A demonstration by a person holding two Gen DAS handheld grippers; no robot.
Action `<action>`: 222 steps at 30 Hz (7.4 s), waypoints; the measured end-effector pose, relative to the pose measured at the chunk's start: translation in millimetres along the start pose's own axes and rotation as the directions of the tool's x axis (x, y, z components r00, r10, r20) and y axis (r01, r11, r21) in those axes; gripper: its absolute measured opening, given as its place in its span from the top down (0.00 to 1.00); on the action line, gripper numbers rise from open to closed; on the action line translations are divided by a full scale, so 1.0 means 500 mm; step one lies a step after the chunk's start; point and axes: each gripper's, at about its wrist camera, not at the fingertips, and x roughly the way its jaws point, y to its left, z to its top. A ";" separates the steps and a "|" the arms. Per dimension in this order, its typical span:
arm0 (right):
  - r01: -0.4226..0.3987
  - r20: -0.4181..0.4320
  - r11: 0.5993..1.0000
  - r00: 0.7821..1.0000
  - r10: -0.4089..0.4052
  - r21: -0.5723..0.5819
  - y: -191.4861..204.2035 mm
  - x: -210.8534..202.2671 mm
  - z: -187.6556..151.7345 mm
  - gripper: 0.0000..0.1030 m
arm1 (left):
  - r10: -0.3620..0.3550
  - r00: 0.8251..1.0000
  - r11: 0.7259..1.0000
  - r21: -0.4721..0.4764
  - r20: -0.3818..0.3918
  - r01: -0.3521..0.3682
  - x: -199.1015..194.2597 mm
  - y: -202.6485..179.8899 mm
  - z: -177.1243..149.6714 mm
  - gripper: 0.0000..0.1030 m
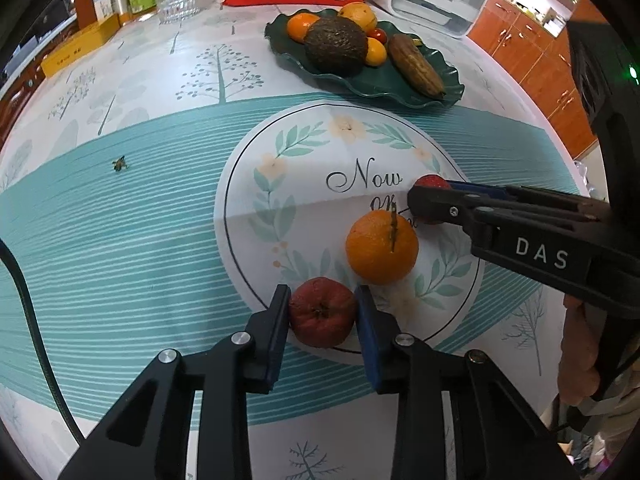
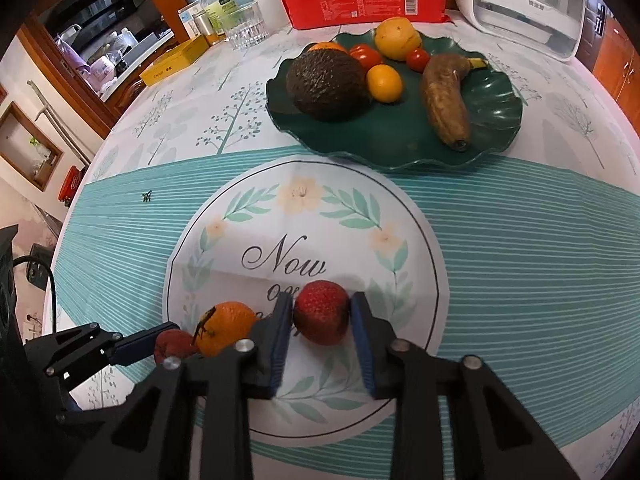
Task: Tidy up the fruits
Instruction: 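Grasp the red apple with the left gripper while the right gripper grasps the lychee, then carry apple and lychee onto the green plate with both grippers, then lower both fruits onto the green plate and open both grippers, then withdraw both grippers back toward the orange on the placemat, then close the right gripper around the orange, then lift and carry the orange onto the green plate with the right gripper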
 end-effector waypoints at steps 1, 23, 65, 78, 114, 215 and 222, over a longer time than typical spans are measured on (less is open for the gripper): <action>-0.004 -0.001 1.000 1.000 0.004 -0.002 0.000 0.000 -0.001 0.72 | -0.005 1.000 1.000 -0.010 -0.004 0.005 -0.002 0.004 0.000 0.70; -0.040 0.184 0.997 0.982 0.052 -0.069 -0.026 -0.185 0.102 0.73 | -0.005 0.979 1.000 -0.009 0.205 0.007 -0.190 -0.010 0.199 0.71; -0.025 0.136 0.999 0.990 0.029 -0.029 -0.178 0.020 0.392 0.72 | 0.025 0.997 0.999 -0.031 0.078 -0.023 0.103 -0.032 0.544 0.58; 0.006 0.162 0.999 0.987 -0.001 -0.036 -0.174 0.010 0.393 0.71 | 0.050 0.991 0.998 -0.040 0.121 -0.045 0.076 -0.014 0.538 0.35; 0.003 0.214 1.000 0.977 -0.005 0.012 -0.143 -0.116 0.343 0.62 | 0.075 0.985 0.996 -0.063 0.156 -0.066 -0.060 -0.027 0.482 0.01; 0.187 0.252 0.970 0.957 -0.145 -0.154 0.050 -0.305 0.168 0.62 | 0.153 0.952 0.986 0.027 0.265 -0.166 -0.278 -0.027 0.244 0.01; 0.249 0.321 0.958 0.927 -0.194 -0.140 0.000 -0.331 0.291 0.62 | 0.191 0.921 0.976 0.036 0.340 -0.216 -0.300 -0.058 0.372 0.01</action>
